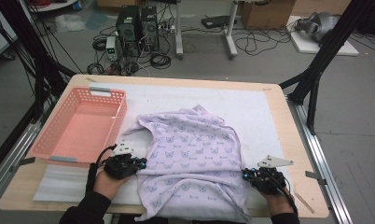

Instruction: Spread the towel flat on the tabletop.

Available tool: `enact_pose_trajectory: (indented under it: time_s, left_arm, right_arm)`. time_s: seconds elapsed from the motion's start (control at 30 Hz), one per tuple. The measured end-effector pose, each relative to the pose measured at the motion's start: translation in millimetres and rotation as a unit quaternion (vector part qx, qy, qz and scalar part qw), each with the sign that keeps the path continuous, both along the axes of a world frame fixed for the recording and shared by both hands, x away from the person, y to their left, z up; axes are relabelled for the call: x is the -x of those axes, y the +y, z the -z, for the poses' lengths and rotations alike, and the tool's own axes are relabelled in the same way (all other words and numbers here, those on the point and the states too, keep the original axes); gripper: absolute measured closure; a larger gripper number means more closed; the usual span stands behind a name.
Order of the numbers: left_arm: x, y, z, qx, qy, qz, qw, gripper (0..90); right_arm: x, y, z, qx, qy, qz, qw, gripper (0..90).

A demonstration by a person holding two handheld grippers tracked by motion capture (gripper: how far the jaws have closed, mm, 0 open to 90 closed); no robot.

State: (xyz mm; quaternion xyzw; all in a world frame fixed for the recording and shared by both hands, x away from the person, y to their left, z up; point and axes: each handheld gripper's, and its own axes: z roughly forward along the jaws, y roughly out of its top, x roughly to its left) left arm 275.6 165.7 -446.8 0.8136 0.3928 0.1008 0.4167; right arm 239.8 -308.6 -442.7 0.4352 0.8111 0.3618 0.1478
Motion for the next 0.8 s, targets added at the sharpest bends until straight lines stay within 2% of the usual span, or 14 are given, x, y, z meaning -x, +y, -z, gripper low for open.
enact_pose_trajectory:
  time_s: [0.17,0.3,0.37,0.4,0.43,0.5,0.53,0.57,0.6,0.63,0.7,0.73,0.77,0.8]
  left_arm:
    - [9.7,1.6,-2.1,0.007,0.006,0.007,0.9999,86.6]
    - [18.3,3.6,-2.9,0.004,0.014,0.023,0.9996,86.6]
    - [22.1,3.1,-4.2,0.011,0.024,0.031,0.9992,85.7]
    - [22.8,2.9,-5.7,0.012,0.02,0.03,0.9993,85.7]
    - [22.5,1.9,-7.2,0.017,0.01,0.02,0.9996,73.2]
    - [17.9,1.7,-10.3,0.029,-0.007,0.002,0.9996,58.6]
    - [15.0,1.4,-11.2,0.039,-0.015,-0.01,0.9991,58.6]
    - [11.1,1.3,-11.7,0.045,-0.019,-0.018,0.9986,52.4]
    - [6.2,0.8,-11.9,0.048,-0.021,-0.027,0.9983,52.4]
    - [-3.8,-1.4,-11.1,0.055,-0.021,-0.05,0.997,47.1]
    - [-8.6,-2.2,-10.6,0.057,-0.022,-0.057,0.9965,42.7]
    - [-13.1,-4.0,-9.7,0.057,-0.024,-0.064,0.996,42.7]
    - [-18.5,-5.2,-8.5,0.054,-0.026,-0.066,0.996,42.5]
    - [-24.6,-5.4,-7.0,0.051,-0.023,-0.068,0.9961,42.5]
  right_arm:
    - [10.8,-3.7,-2.5,0.004,0.01,-0.006,0.9999,84.4]
    - [23.5,-6.7,-4.0,0.012,0.015,-0.013,0.9997,84.4]
    - [34.0,-10.6,-5.3,0.003,0.028,-0.014,0.9995,83.8]
    - [34.0,-10.6,-5.3,0.003,0.028,-0.014,0.9995,83.8]
    - [35.1,-10.5,-7.1,0.001,0.02,-0.012,0.9997,78.1]
    - [30.8,-10.2,-9.1,-0.01,0.013,0.001,0.9999,64.8]
    - [30.8,-10.2,-9.1,-0.01,0.013,0.001,0.9999,64.8]
    - [27.3,-9.8,-10.0,-0.015,0.01,0.009,0.9998,59.9]
    - [23.2,-8.9,-10.7,-0.017,0.006,0.013,0.9997,57.1]
    - [13.6,-4.3,-12.8,-0.011,-0.007,0.02,0.9997,52.1]
    - [1.0,2.1,-15.4,-0.008,-0.021,0.026,0.9994,48.9]
    - [1.0,2.1,-15.4,-0.008,-0.021,0.026,0.9994,48.9]
    - [-13.7,8.9,-17.1,-0.006,-0.03,0.033,0.999,47.0]
    - [-13.7,8.9,-17.1,-0.006,-0.03,0.033,0.999,47.0]
